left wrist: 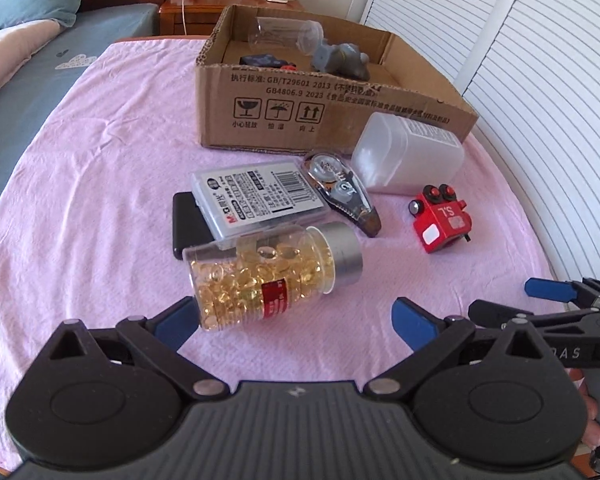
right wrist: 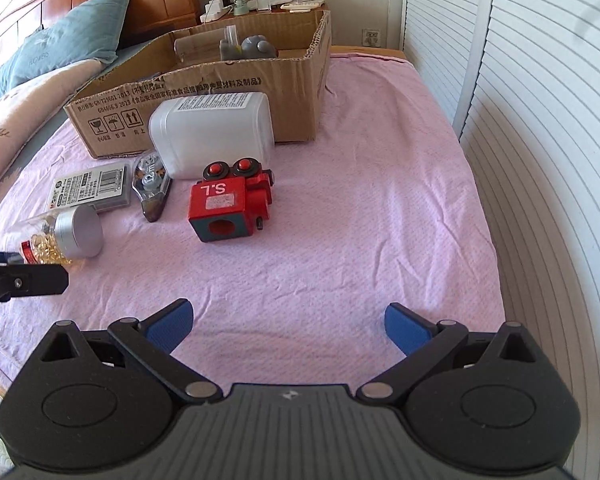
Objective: Organize rigid objects
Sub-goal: 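Lower the left gripper around the gold capsule bottle while right tool approaches the red train, then close the right gripper on the red S.L train while left gripper holds the capsule bottle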
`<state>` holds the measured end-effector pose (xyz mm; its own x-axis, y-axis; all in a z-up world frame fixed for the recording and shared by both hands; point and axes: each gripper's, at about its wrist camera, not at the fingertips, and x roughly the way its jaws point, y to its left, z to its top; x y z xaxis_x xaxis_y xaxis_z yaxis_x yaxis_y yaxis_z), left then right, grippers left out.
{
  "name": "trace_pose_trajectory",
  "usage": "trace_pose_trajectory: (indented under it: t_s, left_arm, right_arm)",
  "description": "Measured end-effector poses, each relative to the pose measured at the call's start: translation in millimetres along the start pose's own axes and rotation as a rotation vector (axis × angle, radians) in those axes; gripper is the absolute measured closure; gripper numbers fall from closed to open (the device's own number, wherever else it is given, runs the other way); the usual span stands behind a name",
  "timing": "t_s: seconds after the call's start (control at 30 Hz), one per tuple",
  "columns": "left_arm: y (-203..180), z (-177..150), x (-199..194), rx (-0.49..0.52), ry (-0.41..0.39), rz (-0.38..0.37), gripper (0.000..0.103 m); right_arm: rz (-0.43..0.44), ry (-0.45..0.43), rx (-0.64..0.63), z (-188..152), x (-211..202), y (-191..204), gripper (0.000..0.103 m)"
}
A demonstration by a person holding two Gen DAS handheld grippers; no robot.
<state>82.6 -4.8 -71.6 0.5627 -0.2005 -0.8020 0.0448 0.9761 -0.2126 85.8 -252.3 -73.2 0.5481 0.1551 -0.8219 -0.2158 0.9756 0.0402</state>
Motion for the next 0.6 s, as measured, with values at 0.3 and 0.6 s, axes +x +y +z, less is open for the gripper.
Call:
trace_pose_trajectory:
  t_s: [0.3, 0.6]
  left_arm:
    - [0.0, 10.4, 17.5, -0.013, -0.05, 0.051, 0.002]
    - [14.2, -5.9, 19.6, 0.077, -0.068, 0.179, 0.001]
  right_arm:
    - [-0.049, -0.008, -0.091, -7.3, 3.8, 18.6, 0.0]
    - [-0.049, -0.06, -0.1, -15.4, 1.8, 19.2, 0.0]
